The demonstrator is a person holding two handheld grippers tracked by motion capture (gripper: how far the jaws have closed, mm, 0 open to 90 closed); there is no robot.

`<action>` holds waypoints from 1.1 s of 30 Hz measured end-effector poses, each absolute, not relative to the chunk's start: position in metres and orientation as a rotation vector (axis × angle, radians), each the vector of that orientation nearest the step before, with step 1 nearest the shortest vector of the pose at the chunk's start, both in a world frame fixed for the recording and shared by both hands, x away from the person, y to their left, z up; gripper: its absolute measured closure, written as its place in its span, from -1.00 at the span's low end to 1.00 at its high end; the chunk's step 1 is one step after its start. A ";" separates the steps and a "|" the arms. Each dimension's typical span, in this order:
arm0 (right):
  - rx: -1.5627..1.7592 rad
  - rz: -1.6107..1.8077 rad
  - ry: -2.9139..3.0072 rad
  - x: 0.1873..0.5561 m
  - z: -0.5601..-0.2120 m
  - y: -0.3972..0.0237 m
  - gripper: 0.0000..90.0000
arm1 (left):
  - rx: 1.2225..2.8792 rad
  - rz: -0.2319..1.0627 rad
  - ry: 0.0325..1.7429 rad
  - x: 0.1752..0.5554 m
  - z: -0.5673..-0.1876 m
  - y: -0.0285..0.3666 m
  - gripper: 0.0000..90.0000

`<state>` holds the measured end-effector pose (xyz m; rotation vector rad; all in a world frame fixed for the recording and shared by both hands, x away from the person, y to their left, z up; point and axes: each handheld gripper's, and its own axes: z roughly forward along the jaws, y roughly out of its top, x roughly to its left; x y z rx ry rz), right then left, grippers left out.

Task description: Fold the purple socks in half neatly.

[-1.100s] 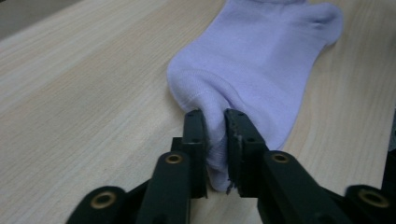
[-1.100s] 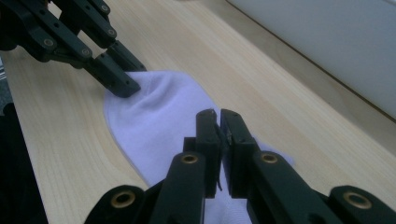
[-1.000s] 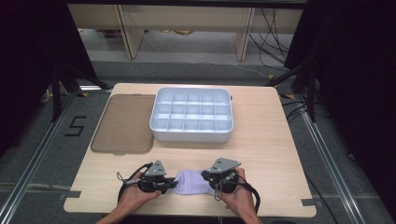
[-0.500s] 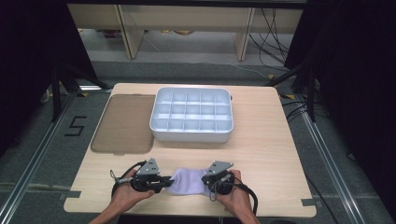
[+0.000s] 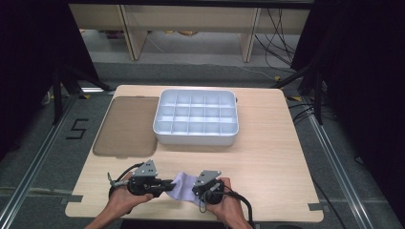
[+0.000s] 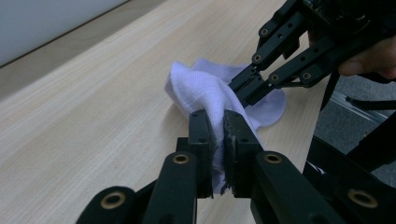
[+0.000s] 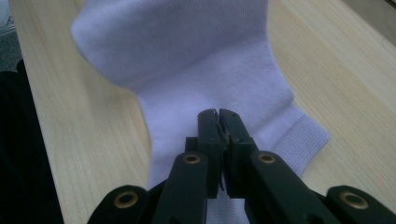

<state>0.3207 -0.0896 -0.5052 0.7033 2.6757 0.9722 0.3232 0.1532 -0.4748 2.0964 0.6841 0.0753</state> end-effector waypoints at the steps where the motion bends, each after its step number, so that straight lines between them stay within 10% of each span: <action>1: 0.694 0.973 2.674 0.321 -0.505 -0.089 0.96 | 2.091 0.069 0.695 0.323 -0.476 0.151 0.83; 33: 0.811 0.988 2.672 0.329 -0.500 -0.124 0.97 | 2.158 0.003 0.712 0.343 -0.487 0.109 0.76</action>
